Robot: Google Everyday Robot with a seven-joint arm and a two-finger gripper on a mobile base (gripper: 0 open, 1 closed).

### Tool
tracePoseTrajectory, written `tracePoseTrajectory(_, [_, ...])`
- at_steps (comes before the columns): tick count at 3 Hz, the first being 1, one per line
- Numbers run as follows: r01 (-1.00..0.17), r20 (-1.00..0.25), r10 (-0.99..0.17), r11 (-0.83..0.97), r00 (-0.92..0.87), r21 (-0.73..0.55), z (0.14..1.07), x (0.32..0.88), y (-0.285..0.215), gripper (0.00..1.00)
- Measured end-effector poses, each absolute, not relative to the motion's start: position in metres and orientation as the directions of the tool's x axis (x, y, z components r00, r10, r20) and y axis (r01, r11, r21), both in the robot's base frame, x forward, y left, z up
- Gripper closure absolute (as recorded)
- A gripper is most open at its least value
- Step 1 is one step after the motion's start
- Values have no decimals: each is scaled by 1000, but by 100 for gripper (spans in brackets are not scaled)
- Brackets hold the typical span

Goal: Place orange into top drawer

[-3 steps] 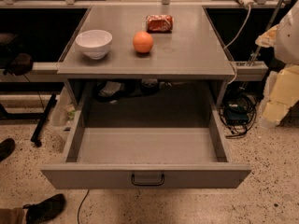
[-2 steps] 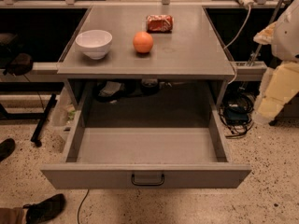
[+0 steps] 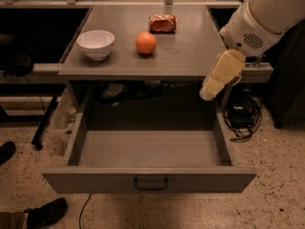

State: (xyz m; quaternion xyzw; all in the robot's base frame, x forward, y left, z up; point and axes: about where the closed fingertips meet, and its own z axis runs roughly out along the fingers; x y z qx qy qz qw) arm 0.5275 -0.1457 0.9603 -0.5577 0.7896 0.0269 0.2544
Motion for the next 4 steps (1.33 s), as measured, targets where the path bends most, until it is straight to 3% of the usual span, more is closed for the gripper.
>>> tracePoseTrajectory(1, [-860,-547,-786,463,-288,-213,955,579,-98,0])
tracePoseTrajectory(3, [-850,-564,-763,492,-316,-189,949,587,-99,0])
tracePoseTrajectory(4, [-822,-571,-739,539,-357,-183,931,617,-101,0])
